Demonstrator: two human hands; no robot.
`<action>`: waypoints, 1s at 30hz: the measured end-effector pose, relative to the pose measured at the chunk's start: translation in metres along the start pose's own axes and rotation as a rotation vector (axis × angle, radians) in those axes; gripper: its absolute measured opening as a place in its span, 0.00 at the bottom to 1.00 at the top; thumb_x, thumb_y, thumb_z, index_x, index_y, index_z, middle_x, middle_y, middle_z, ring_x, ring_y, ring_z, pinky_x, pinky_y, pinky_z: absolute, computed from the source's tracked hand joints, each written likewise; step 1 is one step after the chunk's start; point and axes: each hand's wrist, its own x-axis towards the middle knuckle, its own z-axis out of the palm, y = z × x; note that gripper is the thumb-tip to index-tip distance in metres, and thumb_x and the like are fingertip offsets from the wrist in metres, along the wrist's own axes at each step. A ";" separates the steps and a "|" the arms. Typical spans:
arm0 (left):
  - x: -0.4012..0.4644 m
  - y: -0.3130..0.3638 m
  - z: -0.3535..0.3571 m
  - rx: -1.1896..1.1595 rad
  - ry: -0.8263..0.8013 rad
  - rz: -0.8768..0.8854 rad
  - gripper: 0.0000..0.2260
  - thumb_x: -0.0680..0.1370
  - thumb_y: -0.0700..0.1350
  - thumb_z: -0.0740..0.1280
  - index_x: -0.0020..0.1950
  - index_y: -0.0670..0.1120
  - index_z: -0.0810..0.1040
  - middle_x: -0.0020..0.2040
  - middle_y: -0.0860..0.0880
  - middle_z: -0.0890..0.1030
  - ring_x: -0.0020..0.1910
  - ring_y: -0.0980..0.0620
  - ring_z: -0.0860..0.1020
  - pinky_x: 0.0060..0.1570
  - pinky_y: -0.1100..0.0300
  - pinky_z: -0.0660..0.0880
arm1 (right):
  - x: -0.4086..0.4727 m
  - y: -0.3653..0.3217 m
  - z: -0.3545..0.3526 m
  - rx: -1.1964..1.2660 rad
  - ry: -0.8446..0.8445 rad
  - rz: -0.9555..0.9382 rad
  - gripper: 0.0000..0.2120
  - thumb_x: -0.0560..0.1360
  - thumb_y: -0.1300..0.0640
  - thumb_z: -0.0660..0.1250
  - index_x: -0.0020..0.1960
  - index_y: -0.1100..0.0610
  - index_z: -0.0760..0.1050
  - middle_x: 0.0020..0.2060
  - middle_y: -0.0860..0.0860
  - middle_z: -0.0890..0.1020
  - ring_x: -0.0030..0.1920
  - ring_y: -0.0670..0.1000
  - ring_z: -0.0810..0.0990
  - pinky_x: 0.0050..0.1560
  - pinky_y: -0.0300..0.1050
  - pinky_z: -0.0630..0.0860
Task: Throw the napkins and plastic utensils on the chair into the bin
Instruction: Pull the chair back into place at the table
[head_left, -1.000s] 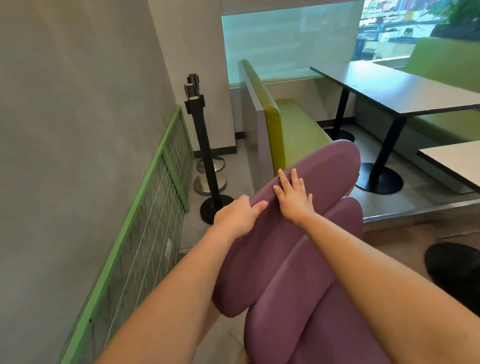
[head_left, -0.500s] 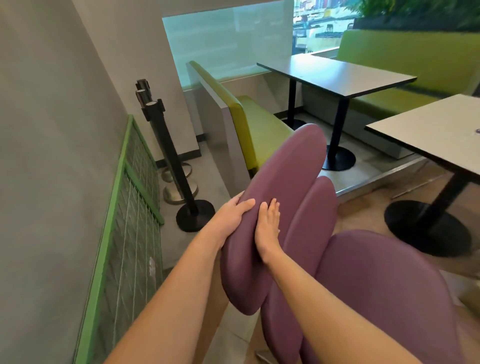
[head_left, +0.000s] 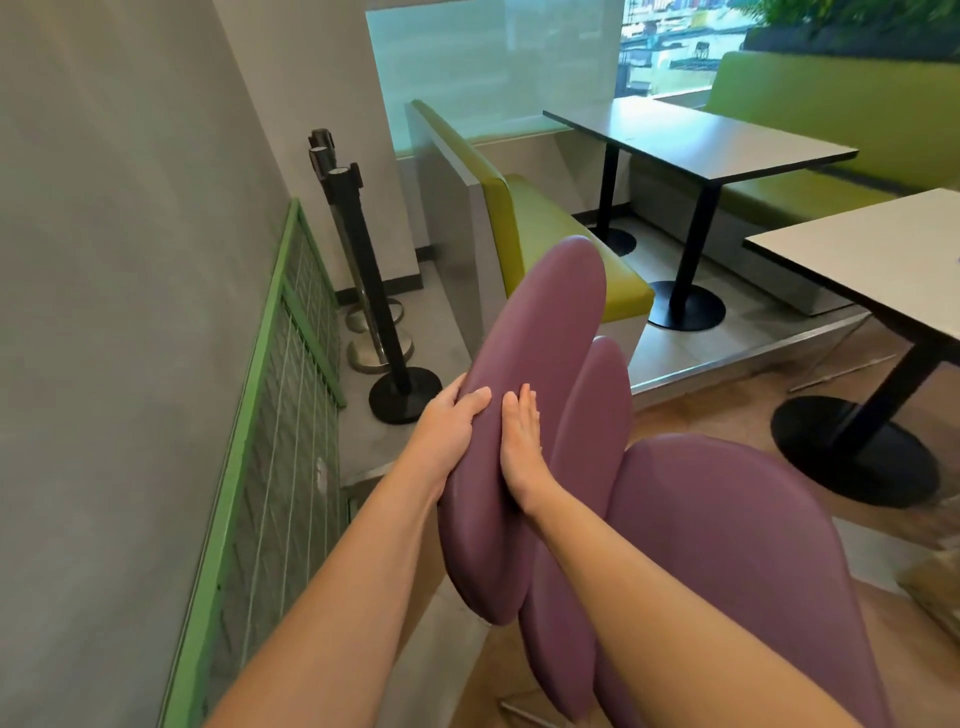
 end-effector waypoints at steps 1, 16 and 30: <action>-0.013 -0.004 0.000 -0.016 0.021 0.000 0.17 0.81 0.46 0.64 0.69 0.50 0.73 0.55 0.53 0.82 0.52 0.54 0.81 0.50 0.61 0.76 | -0.011 0.002 -0.001 0.000 -0.018 -0.005 0.28 0.83 0.40 0.41 0.79 0.47 0.40 0.79 0.42 0.43 0.78 0.44 0.40 0.77 0.54 0.38; -0.151 -0.035 0.026 -0.094 0.215 0.016 0.15 0.81 0.43 0.63 0.67 0.46 0.74 0.56 0.48 0.81 0.49 0.53 0.80 0.43 0.64 0.75 | -0.152 0.019 -0.017 0.040 -0.193 0.047 0.41 0.73 0.28 0.46 0.80 0.48 0.50 0.78 0.45 0.55 0.78 0.47 0.52 0.78 0.53 0.51; -0.198 -0.038 0.039 -0.135 0.282 -0.018 0.16 0.81 0.45 0.61 0.70 0.48 0.71 0.55 0.46 0.80 0.51 0.47 0.79 0.56 0.49 0.78 | -0.289 0.041 -0.009 -0.062 0.306 -0.069 0.27 0.80 0.36 0.52 0.73 0.47 0.68 0.68 0.42 0.73 0.68 0.42 0.70 0.68 0.44 0.69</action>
